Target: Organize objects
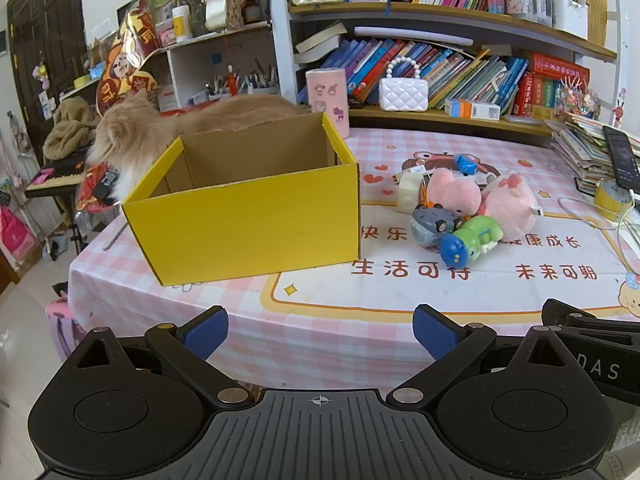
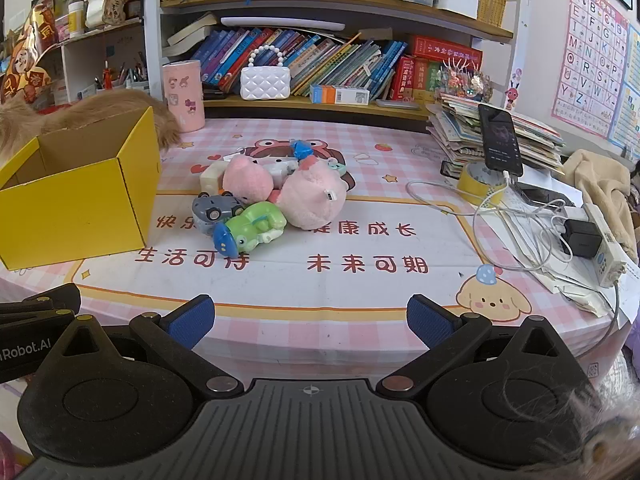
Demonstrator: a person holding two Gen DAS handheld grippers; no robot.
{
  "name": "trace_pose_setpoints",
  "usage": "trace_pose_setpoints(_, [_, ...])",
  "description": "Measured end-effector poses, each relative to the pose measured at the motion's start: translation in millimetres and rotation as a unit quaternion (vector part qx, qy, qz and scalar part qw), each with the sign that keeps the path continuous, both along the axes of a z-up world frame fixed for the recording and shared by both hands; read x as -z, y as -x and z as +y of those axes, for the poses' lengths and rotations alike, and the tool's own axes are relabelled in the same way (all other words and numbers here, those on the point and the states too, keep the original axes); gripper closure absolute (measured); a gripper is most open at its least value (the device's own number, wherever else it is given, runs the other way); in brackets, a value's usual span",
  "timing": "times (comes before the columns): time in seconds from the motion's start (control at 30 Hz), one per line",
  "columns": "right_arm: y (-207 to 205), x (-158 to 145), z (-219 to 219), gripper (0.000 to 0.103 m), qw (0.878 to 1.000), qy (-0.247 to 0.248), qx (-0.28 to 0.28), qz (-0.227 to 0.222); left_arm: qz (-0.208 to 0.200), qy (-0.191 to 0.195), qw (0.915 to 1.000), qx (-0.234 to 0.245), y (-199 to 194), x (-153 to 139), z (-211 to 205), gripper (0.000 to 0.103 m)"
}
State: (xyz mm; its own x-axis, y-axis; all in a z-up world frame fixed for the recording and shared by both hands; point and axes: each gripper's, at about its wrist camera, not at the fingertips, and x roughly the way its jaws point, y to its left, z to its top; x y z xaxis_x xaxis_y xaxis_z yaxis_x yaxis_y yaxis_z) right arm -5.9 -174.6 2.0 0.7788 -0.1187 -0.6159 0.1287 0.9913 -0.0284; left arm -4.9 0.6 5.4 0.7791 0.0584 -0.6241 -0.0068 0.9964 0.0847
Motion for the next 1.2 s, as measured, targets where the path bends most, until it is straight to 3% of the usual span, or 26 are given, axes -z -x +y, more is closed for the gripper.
trace_pose_setpoints(1.2, [-4.7, 1.6, 3.7, 0.000, 1.000, 0.003, -0.003, -0.001, 0.011, 0.008, 0.9999, -0.001, -8.2, 6.6, 4.7, 0.003])
